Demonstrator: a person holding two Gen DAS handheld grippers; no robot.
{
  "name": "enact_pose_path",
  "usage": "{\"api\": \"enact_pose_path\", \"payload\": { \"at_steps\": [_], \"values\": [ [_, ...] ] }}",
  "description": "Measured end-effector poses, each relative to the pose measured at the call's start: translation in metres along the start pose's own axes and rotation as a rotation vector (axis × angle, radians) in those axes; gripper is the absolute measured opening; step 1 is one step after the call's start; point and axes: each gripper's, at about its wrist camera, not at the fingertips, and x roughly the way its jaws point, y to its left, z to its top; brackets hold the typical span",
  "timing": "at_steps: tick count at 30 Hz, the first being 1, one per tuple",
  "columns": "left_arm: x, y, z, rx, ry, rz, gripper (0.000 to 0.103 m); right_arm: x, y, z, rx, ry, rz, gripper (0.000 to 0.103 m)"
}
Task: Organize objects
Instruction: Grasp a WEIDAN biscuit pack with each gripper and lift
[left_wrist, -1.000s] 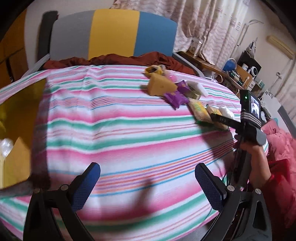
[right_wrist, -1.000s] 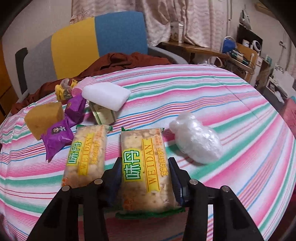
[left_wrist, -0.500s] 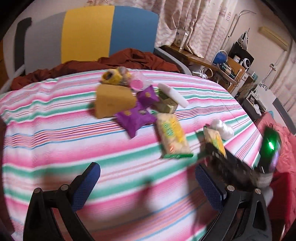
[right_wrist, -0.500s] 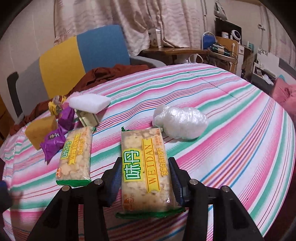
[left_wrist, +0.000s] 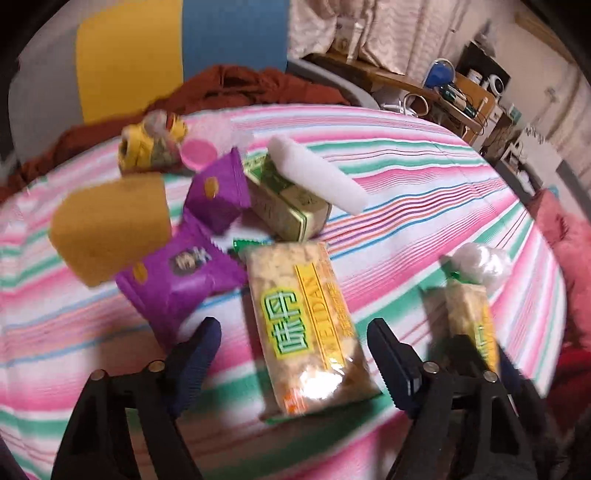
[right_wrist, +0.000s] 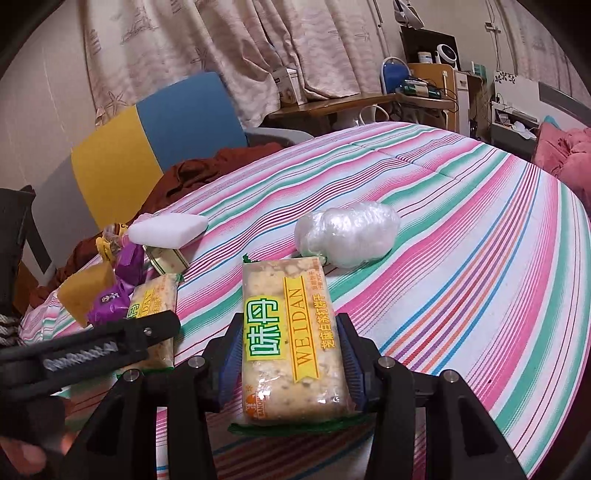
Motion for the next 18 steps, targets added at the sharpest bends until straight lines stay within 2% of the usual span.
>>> {"api": "enact_pose_path", "payload": {
  "at_steps": [4,7,8,13,18],
  "values": [
    [-0.005,-0.002,-0.018,0.107,-0.078,0.021,0.072,0.0,0.0,0.0,0.0,-0.002,0.0,0.048],
    [-0.014,0.01,-0.024,0.098,-0.088,-0.001,0.056,-0.001,0.0,-0.001,-0.005,-0.004,-0.005,0.048],
    [-0.015,0.013,-0.025,0.098,-0.091,-0.006,0.053,-0.001,0.001,-0.001,-0.011,-0.005,-0.01,0.048],
    [-0.03,0.025,-0.046,0.119,-0.107,-0.023,0.054,0.0,0.007,-0.001,-0.043,-0.004,-0.018,0.048],
    [-0.041,0.035,-0.063,0.099,-0.125,-0.032,0.053,-0.005,0.02,-0.003,-0.117,-0.026,0.012,0.048]
  ]
}}
